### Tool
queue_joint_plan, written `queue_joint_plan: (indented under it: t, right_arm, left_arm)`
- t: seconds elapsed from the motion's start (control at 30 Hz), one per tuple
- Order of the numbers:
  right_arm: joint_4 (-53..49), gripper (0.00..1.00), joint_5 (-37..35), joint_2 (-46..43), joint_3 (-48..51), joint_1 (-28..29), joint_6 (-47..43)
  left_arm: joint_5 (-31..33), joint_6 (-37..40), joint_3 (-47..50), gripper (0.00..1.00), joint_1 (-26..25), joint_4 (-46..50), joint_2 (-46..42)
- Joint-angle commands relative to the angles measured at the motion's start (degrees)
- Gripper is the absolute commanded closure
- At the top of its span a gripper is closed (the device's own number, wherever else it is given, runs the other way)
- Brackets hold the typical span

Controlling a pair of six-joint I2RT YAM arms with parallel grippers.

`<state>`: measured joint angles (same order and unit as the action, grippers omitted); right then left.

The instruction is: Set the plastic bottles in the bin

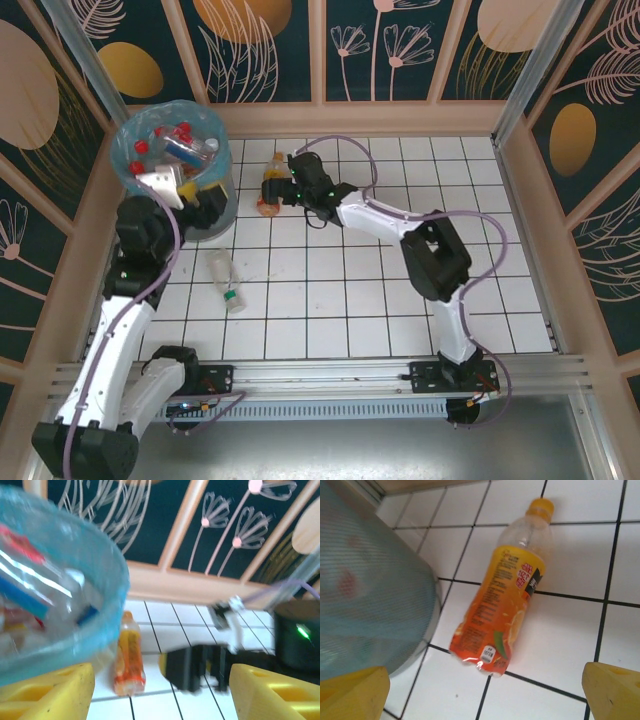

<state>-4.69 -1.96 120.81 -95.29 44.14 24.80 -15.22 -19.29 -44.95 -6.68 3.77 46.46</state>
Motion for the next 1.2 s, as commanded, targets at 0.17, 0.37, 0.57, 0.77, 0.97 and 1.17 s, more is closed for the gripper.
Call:
queue_joint_plan:
  t: [0.17, 0.37, 0.57, 0.77, 0.97, 1.17]
  right_arm:
    - [-6.8, 0.04, 2.56, 14.06, -15.7, -0.87, 1.3]
    - [-11.59, 0.08, 3.2, 22.92, -25.87, -2.3, 2.18]
    - [-15.97, 0.18, 4.43, 27.63, -30.51, -3.25, 2.31]
    - [-20.07, 0.29, 6.58, 26.87, -30.02, -4.54, 1.89]
    - [-18.7, 0.42, 7.36, 20.04, -23.23, -4.52, -0.34]
    - [-6.78, 0.44, 10.21, 3.24, -1.56, -4.51, -1.06]
  left_arm:
    - [-5.14, 2.21, 12.29, 0.24, -0.09, -7.32, -13.85]
    - [-3.1, 2.4, 14.19, 0.22, -0.09, -7.92, -16.27]
    - [-1.85, 2.94, 13.75, 0.22, -0.07, -6.23, -14.93]
    - [0.14, 3.23, 13.84, 0.22, -0.1, -5.79, -15.56]
    - [1.03, 2.24, 12.92, 0.22, -0.1, -5.79, -15.03]
    - [-1.85, 1.88, 7.12, 0.19, -0.09, -2.98, -10.33]
